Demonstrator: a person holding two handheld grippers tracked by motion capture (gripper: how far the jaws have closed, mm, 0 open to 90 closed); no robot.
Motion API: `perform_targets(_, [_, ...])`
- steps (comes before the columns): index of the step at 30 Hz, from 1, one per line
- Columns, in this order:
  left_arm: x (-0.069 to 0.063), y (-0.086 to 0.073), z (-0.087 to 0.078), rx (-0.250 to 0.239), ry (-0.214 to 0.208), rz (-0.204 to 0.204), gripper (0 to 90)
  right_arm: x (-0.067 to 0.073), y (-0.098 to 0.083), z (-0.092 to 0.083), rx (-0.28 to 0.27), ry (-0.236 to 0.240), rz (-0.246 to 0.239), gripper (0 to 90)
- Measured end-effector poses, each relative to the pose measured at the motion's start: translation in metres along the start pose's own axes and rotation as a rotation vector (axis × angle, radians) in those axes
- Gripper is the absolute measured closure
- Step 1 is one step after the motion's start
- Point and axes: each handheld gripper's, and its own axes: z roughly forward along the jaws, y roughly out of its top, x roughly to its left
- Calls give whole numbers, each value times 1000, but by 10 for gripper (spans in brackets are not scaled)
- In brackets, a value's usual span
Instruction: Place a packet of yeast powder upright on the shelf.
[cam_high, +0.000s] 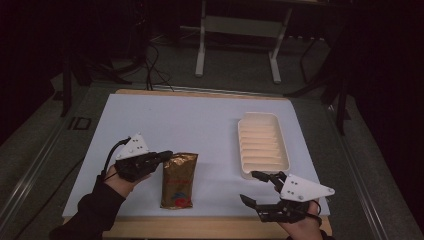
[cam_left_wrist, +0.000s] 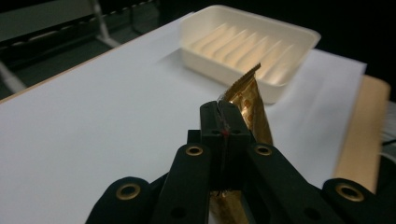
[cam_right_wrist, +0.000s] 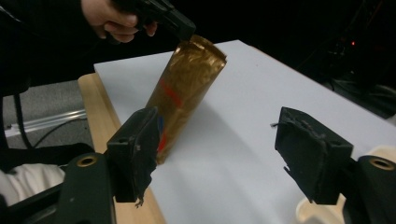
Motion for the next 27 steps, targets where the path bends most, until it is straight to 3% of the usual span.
perform_targets(6, [-13, 5, -5, -13, -38, 43, 900, -7, 16, 23, 22, 74, -32, 309])
perform_targets(13, [-20, 6, -4, -21, -81, 47, 900, -12, 31, 54, 38, 139, -107, 349])
perform_targets(16, [-23, 6, -5, -22, -91, 52, 900, -15, 37, 71, 64, 157, -128, 349])
perform_targets(27, [-33, 9, -7, -25, -131, 66, 900, -21, 47, 112, 202, 265, -128, 393])
